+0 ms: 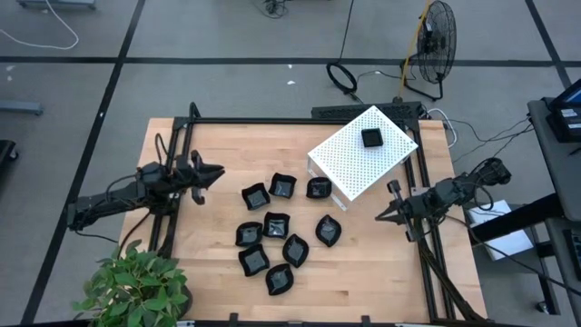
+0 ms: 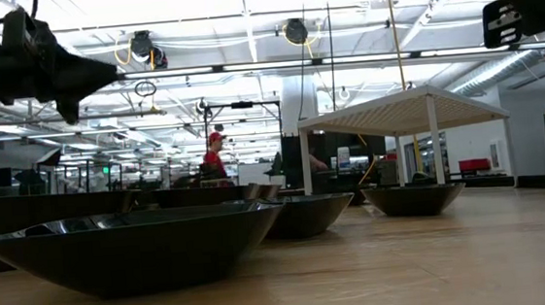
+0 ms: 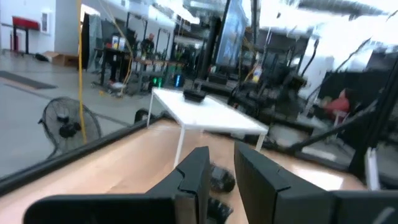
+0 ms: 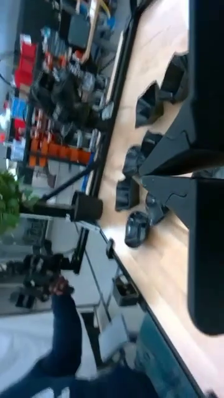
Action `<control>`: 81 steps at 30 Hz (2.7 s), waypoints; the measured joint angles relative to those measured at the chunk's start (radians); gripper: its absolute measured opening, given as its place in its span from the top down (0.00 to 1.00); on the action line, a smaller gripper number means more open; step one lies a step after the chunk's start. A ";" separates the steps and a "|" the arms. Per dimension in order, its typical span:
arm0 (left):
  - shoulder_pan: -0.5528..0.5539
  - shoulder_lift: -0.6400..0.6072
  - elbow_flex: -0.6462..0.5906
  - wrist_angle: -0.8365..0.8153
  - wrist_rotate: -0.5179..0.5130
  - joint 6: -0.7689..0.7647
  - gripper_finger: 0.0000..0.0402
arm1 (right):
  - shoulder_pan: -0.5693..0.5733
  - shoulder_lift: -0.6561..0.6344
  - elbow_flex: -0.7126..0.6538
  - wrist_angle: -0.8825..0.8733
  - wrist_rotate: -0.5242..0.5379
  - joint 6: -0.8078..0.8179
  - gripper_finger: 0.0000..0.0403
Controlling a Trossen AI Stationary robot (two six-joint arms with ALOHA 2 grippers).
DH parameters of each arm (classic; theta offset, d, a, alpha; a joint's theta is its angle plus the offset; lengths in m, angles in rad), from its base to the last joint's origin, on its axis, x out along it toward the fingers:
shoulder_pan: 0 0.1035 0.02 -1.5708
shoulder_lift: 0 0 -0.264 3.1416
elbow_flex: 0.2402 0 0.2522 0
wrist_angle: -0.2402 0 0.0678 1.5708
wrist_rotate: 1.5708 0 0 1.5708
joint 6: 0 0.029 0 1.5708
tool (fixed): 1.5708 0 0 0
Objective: Pick & Place Mini shaped plates
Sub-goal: Put the black distorted square plate on the shelf
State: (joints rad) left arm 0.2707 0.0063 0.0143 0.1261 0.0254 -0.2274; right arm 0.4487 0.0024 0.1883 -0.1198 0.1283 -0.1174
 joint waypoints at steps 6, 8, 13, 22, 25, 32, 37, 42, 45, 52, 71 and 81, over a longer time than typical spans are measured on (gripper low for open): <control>0.000 0.000 0.000 0.035 -0.001 -0.033 0.81 | 0.000 0.000 0.000 0.001 0.005 0.001 1.00; -0.001 0.000 0.000 0.033 0.002 -0.079 0.81 | 0.000 0.000 0.000 0.002 0.005 -0.001 1.00; -0.001 0.000 0.000 0.005 0.026 -0.150 0.81 | 0.000 0.001 0.000 0.002 0.002 0.000 1.00; -0.001 0.009 0.015 -0.023 0.018 -0.317 0.80 | 0.000 0.001 0.001 0.002 0.001 0.000 1.00; -0.001 0.053 0.048 -0.050 0.018 -0.282 0.76 | 0.000 0.001 0.001 0.002 0.001 0.000 1.00; -0.001 0.303 0.203 -0.081 0.017 -0.209 0.52 | 0.000 0.001 0.001 0.002 0.001 0.000 1.00; -0.001 0.572 0.393 -0.261 -0.021 -0.122 0.41 | 0.000 0.001 0.001 0.002 0.001 0.000 1.00; -0.001 0.839 0.514 -0.441 -0.057 0.034 0.40 | 0.000 0.001 0.001 0.002 0.001 0.000 1.00; -0.002 0.963 0.525 -0.439 -0.057 0.046 0.40 | 0.000 0.001 0.001 0.002 0.001 0.000 1.00; -0.001 1.198 0.524 -0.361 -0.109 0.057 0.40 | 0.000 0.001 0.001 0.002 0.001 0.000 1.00; -0.002 1.395 0.524 -0.220 -0.102 -0.002 0.40 | 0.000 0.001 0.001 0.002 0.001 0.000 1.00; -0.002 1.395 0.524 -0.242 -0.070 0.039 0.41 | 0.000 0.001 0.001 0.002 0.001 0.000 1.00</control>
State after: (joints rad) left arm 0.2689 1.4014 0.5385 -0.1160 -0.0442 -0.1887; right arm 0.4488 0.0036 0.1894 -0.1177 0.1292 -0.1169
